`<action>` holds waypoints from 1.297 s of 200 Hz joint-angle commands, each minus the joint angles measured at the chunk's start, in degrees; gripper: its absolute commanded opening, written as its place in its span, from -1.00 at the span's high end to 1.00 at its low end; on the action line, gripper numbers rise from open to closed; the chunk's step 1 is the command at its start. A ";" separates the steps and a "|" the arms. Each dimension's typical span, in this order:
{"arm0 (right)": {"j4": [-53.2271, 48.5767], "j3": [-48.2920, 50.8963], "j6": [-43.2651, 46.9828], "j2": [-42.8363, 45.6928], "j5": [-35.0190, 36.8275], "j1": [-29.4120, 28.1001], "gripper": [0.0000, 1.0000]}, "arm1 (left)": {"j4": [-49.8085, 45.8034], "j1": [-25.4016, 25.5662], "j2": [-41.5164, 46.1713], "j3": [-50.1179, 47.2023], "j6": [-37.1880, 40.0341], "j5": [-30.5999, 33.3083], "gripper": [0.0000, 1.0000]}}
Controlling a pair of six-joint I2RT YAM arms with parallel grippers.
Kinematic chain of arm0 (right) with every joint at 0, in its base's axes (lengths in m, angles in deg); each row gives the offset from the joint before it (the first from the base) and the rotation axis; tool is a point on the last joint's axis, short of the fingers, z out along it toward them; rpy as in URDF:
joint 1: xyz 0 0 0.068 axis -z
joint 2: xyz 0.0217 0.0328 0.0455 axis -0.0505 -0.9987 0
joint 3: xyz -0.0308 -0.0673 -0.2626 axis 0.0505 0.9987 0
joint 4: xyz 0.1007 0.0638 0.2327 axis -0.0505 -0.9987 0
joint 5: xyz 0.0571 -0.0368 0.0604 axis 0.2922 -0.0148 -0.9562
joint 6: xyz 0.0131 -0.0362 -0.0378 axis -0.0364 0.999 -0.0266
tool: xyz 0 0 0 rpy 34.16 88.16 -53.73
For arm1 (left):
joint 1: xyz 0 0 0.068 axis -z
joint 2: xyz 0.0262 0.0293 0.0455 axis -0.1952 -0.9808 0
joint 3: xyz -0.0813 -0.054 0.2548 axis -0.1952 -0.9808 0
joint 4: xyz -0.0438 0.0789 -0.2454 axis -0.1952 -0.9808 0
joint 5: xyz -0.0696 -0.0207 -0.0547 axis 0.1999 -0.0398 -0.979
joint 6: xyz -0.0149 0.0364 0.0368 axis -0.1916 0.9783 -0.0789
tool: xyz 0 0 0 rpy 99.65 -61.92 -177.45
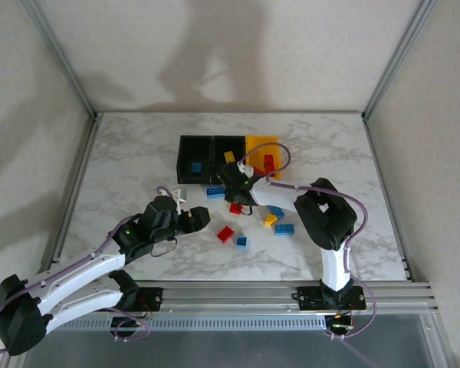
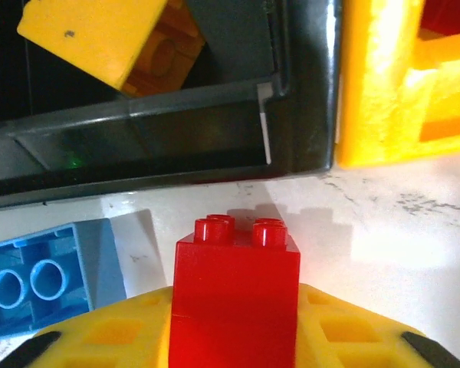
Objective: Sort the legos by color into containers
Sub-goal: Pick up the lego from the center of the table, then place the lego in the container.
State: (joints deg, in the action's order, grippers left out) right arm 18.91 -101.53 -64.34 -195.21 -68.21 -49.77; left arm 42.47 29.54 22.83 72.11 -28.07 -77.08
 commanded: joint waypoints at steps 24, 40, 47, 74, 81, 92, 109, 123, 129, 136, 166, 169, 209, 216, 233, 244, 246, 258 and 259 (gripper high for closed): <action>-3.29 5.04 2.27 10.52 1.92 0.10 0.33 | 1.26 0.42 -1.45 0.51 0.39 0.79 -0.40; -5.17 5.57 4.02 14.34 2.15 0.06 0.33 | 1.91 0.43 -2.64 1.20 0.50 0.62 -0.39; -6.18 5.32 4.92 15.62 2.40 0.16 0.32 | 2.10 0.42 -3.09 1.55 0.41 0.62 -0.40; -9.45 3.29 9.31 18.61 1.54 1.82 0.31 | 3.77 0.51 -5.11 2.99 -0.09 0.62 -0.39; -9.90 2.54 10.31 19.16 1.46 2.70 0.31 | 4.37 0.53 -5.56 3.27 -0.32 0.62 -0.39; -10.37 1.60 11.43 19.52 1.27 4.21 0.31 | 5.41 0.59 -6.28 3.70 -0.76 0.60 -0.39; -10.17 -0.21 13.57 19.18 -0.30 6.79 0.30 | 6.31 0.75 -7.47 4.63 -1.34 0.80 -0.39; -10.07 -2.19 15.02 17.67 -1.25 10.14 0.30 | 6.64 1.15 -8.44 5.60 -1.53 0.84 -0.38; -10.04 -3.36 15.61 16.83 -1.66 10.95 0.30 | 6.77 1.36 -8.82 6.04 -1.54 0.88 -0.38; -10.00 -4.61 16.23 15.77 -1.82 11.90 0.30 | 6.76 1.62 -9.23 6.46 -1.46 0.97 -0.38; -9.99 -10.91 18.06 9.70 -3.54 15.74 0.28 | 6.70 2.56 -10.22 7.33 -1.62 1.84 -0.38; -9.97 -11.59 18.28 8.97 -3.68 16.04 0.28 | 6.80 2.61 -10.22 7.33 -1.71 1.89 -0.38; -11.17 -19.64 19.42 0.44 -5.73 18.63 0.26 | 6.53 3.27 -10.36 7.00 -1.95 2.46 -0.38; -11.45 -20.68 19.40 -0.85 -5.83 18.91 0.26 | 6.34 3.24 -10.22 6.92 -1.98 2.63 -0.38; -11.49 -21.97 19.20 -3.23 -6.21 19.34 0.26 | 5.98 3.28 -9.91 6.72 -1.89 3.05 -0.38; -11.08 -22.16 19.06 -4.22 -6.57 19.45 0.25 | 5.85 3.26 -9.70 6.56 -1.81 3.08 -0.38; -11.01 -22.16 19.00 -4.42 -6.69 19.52 0.25 | 5.82 3.31 -9.66 6.57 -1.81 3.12 -0.38; -10.82 -22.40 18.73 -5.52 -7.15 19.62 0.24 | 5.72 3.25 -9.56 6.45 -1.74 3.19 -0.37; -10.80 -22.41 18.73 -5.63 -7.21 19.67 0.24 | 5.72 3.29 -9.56 6.41 -1.73 3.22 -0.38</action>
State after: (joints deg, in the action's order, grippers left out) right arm 9.16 -121.81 -46.06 -198.62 -73.79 -30.49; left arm 48.46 32.23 12.71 77.90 -29.64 -75.35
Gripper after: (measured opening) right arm 0.379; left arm 0.689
